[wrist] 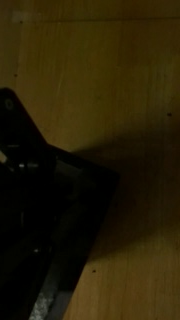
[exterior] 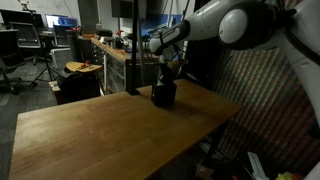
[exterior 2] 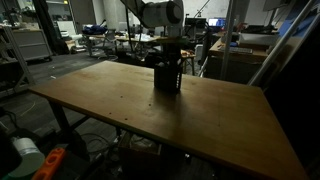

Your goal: Put the towel in the black holder

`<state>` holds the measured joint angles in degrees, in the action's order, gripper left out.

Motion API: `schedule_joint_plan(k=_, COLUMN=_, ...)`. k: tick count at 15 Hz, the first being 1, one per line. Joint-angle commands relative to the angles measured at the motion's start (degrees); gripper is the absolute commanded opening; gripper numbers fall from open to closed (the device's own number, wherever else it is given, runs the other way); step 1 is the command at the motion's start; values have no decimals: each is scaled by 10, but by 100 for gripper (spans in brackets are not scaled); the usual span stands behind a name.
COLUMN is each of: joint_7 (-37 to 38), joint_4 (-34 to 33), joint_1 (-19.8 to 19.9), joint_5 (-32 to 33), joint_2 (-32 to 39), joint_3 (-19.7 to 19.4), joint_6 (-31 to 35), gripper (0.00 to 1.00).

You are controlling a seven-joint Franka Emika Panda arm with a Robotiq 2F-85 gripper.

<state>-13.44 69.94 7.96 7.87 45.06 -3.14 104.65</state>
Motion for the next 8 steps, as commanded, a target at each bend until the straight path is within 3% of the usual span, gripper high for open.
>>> schedule_joint_plan(k=1, joint_7=15, joint_4=7, joint_1=-5, joint_5=0, joint_2=13, joint_3=-2, joint_6=-5, gripper=2)
schedule_joint_plan(k=2, joint_7=17, joint_4=8, joint_1=-5, joint_5=-1, joint_2=10, joint_3=-2, joint_6=-5, gripper=32)
schedule_joint_plan(k=4, joint_7=17, joint_4=9, joint_1=-5, joint_5=-1, joint_2=-1, joint_3=-2, joint_6=-6, gripper=40)
schedule_joint_plan(k=8, joint_7=15, joint_4=17, joint_1=-6, joint_5=-3, joint_2=-29, joint_3=1, joint_6=-6, gripper=69)
